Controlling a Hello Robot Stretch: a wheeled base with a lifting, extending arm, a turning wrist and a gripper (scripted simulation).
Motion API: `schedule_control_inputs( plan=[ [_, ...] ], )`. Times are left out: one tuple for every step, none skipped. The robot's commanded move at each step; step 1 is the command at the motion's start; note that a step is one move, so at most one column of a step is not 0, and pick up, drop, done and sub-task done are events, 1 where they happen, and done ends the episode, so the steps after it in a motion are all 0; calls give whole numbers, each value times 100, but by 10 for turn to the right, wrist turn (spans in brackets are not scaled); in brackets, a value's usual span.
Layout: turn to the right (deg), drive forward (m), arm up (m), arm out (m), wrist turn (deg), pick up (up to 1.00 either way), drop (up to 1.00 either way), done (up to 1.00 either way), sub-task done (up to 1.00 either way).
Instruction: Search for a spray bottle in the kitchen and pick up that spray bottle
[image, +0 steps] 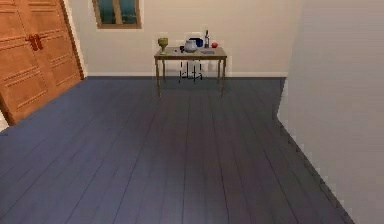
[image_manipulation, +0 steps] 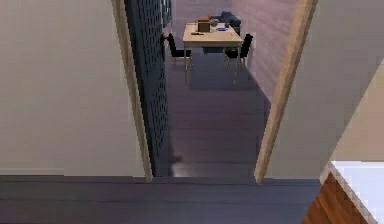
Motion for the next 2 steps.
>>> schedule_control_inputs(
  plan=[
    [0,5,0,0,0,0,0,0,0],
    [-450,0,0,0,0,0,0,0,0]
  ],
)
